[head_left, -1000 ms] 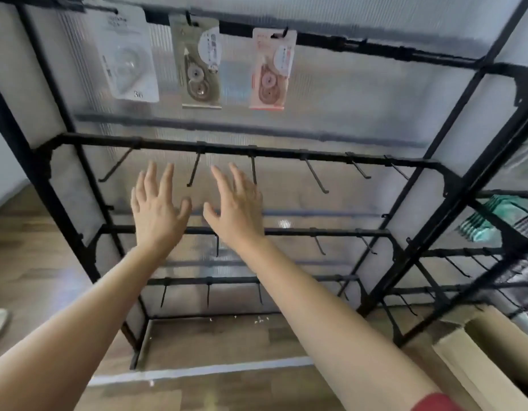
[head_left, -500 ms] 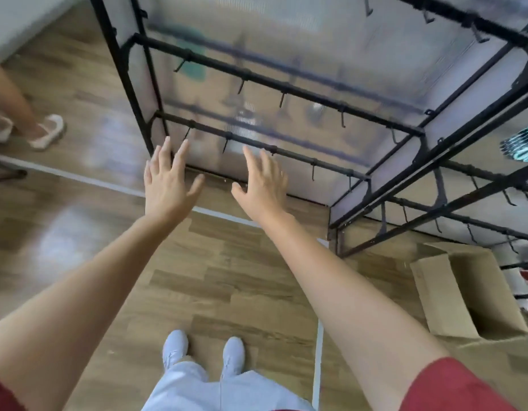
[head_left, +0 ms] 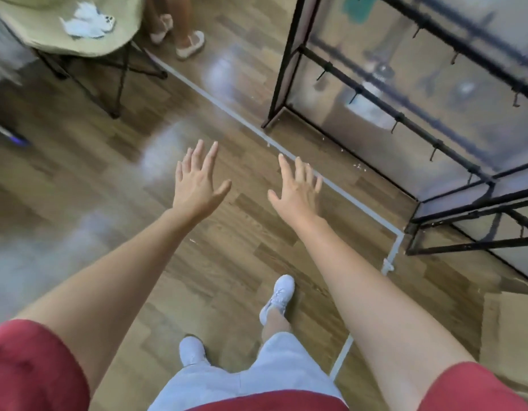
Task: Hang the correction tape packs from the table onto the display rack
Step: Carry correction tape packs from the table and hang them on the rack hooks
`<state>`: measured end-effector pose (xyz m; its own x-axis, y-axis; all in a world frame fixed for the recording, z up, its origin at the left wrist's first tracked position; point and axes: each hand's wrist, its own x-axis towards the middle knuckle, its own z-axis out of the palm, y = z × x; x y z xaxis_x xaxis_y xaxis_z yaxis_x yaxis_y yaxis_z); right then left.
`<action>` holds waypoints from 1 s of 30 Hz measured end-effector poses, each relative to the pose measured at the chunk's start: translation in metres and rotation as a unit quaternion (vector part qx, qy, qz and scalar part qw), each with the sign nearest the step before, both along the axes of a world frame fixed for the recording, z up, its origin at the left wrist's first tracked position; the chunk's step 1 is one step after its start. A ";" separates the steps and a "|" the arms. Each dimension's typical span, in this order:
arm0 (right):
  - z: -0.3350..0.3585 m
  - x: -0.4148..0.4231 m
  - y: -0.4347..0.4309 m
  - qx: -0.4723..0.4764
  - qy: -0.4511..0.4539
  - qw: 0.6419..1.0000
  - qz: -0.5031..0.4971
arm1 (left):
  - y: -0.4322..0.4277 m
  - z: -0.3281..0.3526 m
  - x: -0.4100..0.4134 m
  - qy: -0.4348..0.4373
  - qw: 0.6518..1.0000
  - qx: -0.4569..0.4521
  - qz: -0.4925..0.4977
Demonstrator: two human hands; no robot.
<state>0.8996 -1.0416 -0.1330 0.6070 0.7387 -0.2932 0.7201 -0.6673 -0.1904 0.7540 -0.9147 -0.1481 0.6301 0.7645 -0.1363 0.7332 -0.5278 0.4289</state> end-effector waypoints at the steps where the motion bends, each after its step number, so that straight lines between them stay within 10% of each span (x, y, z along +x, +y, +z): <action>1: -0.001 -0.020 0.007 -0.001 -0.001 1.000 0.008 | 0.005 0.000 -0.025 0.007 1.000 0.002 0.008; 15: -0.018 -0.264 0.152 0.001 0.031 0.977 0.211 | 0.068 -0.010 -0.320 0.045 0.970 -0.036 0.238; 30: -0.027 -0.478 0.317 0.011 0.030 0.878 0.478 | 0.115 -0.009 -0.527 0.063 0.848 -0.027 0.525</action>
